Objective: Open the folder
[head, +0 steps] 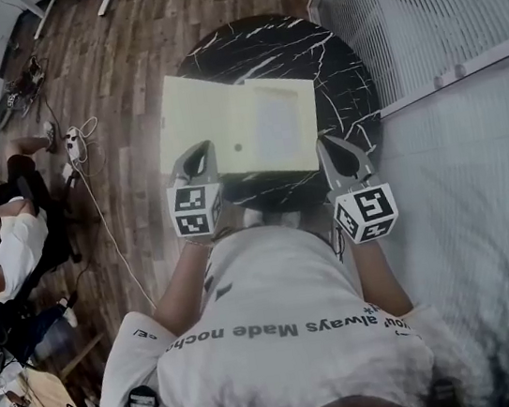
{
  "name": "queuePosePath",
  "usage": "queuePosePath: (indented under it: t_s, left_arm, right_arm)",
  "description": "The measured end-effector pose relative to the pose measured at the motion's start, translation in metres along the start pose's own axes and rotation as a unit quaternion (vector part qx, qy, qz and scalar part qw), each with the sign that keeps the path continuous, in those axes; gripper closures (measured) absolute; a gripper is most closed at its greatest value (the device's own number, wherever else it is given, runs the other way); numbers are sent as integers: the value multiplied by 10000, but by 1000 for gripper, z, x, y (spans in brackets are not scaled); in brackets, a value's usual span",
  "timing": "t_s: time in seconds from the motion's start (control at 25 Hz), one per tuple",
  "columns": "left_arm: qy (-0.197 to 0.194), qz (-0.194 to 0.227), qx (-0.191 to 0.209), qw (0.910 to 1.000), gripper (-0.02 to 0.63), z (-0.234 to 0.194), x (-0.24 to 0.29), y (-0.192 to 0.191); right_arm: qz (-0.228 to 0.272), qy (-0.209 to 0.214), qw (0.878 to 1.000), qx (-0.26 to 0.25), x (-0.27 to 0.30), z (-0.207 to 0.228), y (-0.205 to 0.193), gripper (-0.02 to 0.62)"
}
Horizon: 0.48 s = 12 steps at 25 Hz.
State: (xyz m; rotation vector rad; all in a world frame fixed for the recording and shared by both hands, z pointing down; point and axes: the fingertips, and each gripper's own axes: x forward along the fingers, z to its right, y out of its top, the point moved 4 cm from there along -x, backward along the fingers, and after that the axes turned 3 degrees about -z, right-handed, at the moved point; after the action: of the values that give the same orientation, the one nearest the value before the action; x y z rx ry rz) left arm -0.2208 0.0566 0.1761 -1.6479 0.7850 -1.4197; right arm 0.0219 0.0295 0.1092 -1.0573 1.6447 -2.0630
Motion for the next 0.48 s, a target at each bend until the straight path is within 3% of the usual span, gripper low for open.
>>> queuePosePath:
  t_s: [0.24, 0.48]
  left_arm:
    - [-787, 817, -84, 9935, 604, 55, -21, 63]
    - [-1446, 1260, -131, 9813, 604, 101, -36, 101]
  right_arm:
    - [273, -38, 9993, -271, -22, -7, 30, 594]
    - [411, 14, 9983, -415, -36, -18, 51, 593]
